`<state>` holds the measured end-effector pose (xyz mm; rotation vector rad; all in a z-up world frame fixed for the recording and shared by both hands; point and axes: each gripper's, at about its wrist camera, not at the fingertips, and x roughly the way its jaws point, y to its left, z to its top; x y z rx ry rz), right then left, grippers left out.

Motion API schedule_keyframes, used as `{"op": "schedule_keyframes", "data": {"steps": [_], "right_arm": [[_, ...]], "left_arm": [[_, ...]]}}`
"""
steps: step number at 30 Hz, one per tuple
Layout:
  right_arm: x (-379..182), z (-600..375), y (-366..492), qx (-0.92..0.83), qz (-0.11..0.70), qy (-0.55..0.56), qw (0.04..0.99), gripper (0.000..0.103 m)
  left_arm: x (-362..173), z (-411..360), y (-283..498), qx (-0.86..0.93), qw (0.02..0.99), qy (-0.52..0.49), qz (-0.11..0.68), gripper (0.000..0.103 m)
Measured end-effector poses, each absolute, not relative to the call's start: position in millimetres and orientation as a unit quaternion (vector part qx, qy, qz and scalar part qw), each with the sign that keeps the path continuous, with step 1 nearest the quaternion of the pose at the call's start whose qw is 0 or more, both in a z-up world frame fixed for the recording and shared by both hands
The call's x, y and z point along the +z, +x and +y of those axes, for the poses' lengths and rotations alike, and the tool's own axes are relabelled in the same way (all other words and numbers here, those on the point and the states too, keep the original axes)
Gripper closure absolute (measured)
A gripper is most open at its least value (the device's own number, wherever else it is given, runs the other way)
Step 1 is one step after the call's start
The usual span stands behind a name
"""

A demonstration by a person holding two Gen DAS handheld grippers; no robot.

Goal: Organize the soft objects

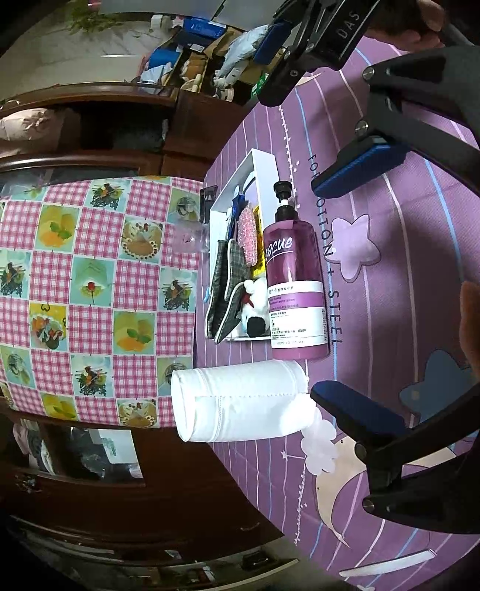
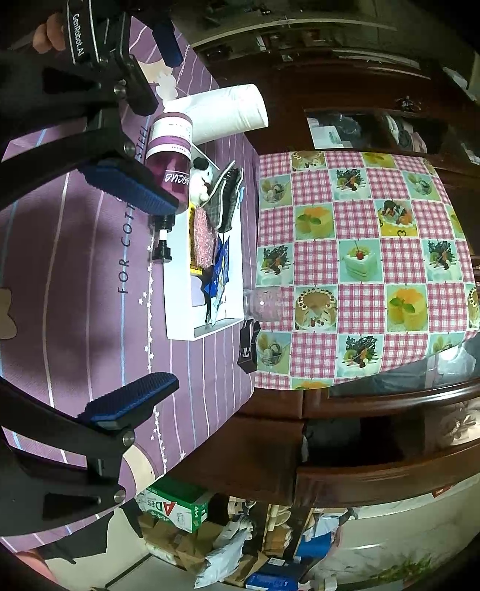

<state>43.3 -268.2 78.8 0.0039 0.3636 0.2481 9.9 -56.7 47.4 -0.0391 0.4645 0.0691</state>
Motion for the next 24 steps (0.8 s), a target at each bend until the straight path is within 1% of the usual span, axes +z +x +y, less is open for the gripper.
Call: {"op": "schedule_keyframes", "data": {"steps": [24], "right_arm": [[78.4, -270.3, 44.7, 0.122, 0.187, 0.002, 0.975, 0.016]], "left_arm": [[48.6, -58.8, 9.0, 0.035, 0.973, -0.015, 0.229, 0.003]]}}
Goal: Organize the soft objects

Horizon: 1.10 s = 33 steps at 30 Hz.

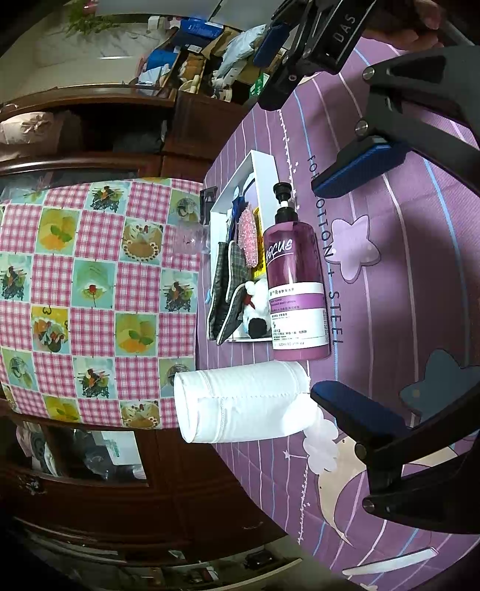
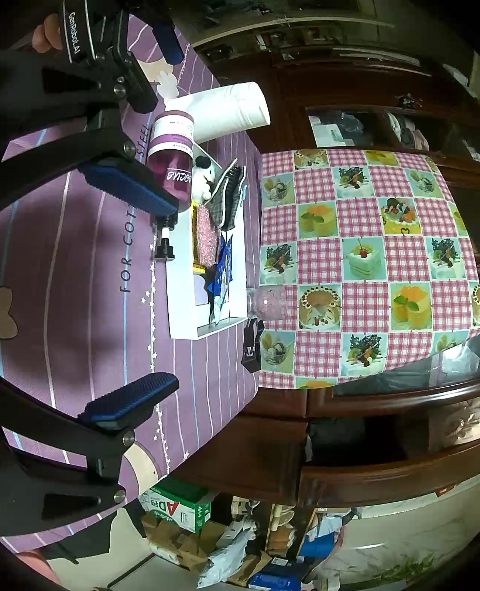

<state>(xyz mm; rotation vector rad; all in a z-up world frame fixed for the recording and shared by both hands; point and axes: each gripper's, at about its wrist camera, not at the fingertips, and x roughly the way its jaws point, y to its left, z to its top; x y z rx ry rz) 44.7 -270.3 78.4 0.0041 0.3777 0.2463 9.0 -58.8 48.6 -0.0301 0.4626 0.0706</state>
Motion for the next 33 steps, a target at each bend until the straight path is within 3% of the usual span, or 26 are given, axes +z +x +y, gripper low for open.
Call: {"op": "schedule_keyframes", "data": {"steps": [33], "right_arm": [[75.4, -269.0, 47.3, 0.121, 0.196, 0.001, 0.973, 0.016]], "left_arm": [[50.1, -58.0, 8.7, 0.037, 0.973, -0.016, 0.227, 0.003]]}}
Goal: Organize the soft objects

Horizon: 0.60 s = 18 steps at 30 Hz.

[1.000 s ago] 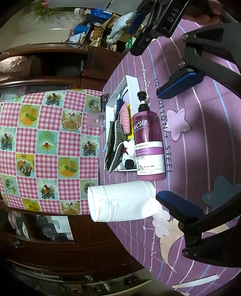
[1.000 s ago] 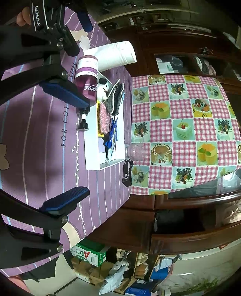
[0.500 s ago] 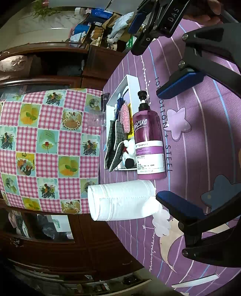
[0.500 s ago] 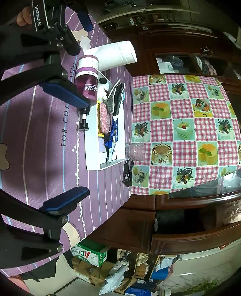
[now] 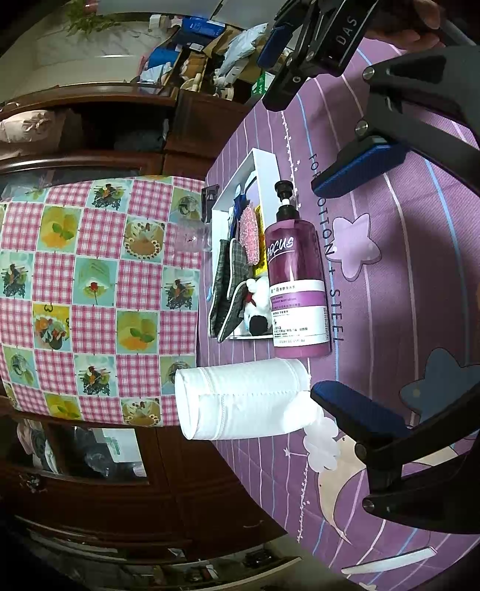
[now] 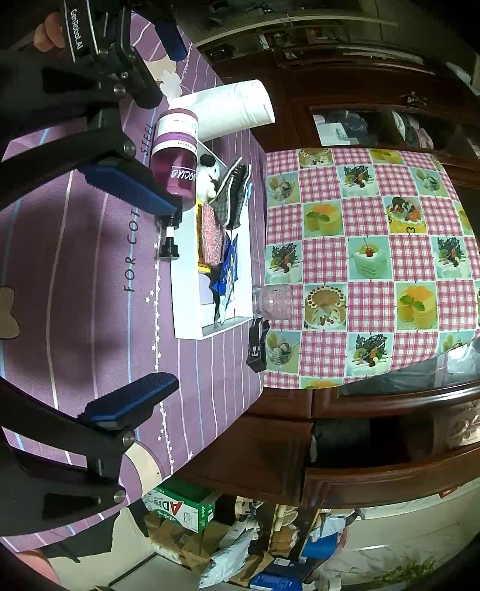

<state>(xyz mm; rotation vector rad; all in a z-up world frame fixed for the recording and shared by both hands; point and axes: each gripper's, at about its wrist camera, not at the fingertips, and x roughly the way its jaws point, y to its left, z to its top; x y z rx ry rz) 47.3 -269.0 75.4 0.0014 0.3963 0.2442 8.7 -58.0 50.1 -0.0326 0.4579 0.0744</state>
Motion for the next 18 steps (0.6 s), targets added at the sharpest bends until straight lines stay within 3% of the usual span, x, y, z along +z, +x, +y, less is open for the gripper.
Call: {"op": "schedule_keyframes", "data": {"steps": [18], "right_arm": [[74.2, -269.5, 47.9, 0.12, 0.2, 0.001, 0.973, 0.016]], "left_arm": [[49.3, -57.3, 9.1, 0.039, 0.973, -0.017, 0.228, 0.003]]}}
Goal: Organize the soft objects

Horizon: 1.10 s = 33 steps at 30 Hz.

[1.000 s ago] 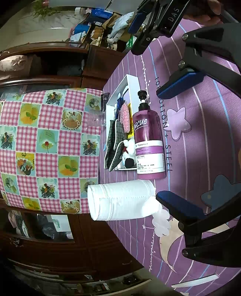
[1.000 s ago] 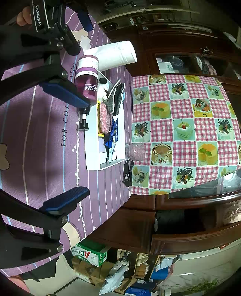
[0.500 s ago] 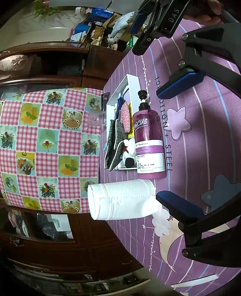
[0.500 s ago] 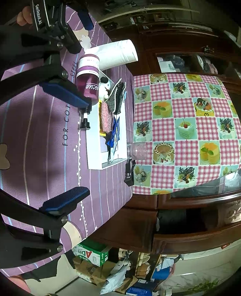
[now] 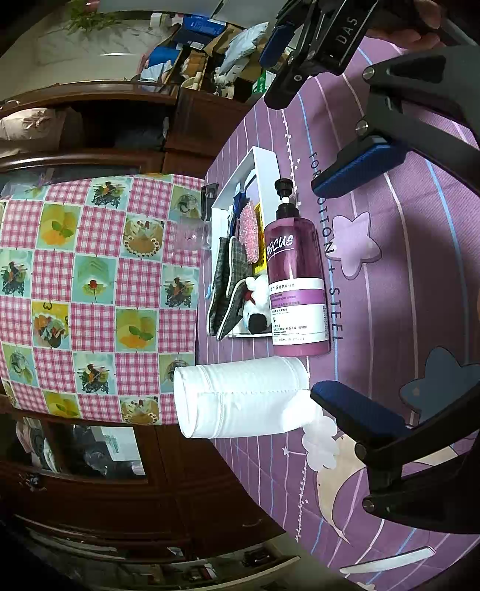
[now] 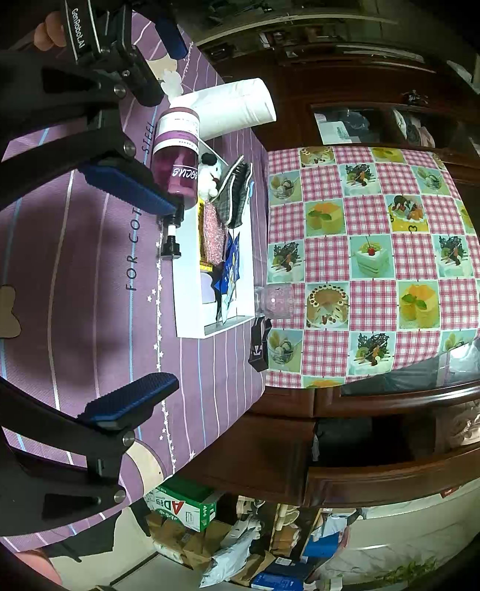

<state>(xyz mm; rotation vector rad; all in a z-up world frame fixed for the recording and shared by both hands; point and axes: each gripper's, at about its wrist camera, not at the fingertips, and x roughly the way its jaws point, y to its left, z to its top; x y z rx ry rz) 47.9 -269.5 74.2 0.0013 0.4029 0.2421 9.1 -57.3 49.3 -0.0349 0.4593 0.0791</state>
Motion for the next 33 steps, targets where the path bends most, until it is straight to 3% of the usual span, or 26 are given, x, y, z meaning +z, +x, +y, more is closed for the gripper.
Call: {"op": "schedule_keyframes", "data": {"steps": [33], "right_arm": [[71.9, -270.5, 48.5, 0.119, 0.206, 0.001, 0.971, 0.016]], "left_arm": [[47.6, -58.5, 9.1, 0.042, 0.972, -0.02, 0.229, 0.002]]}}
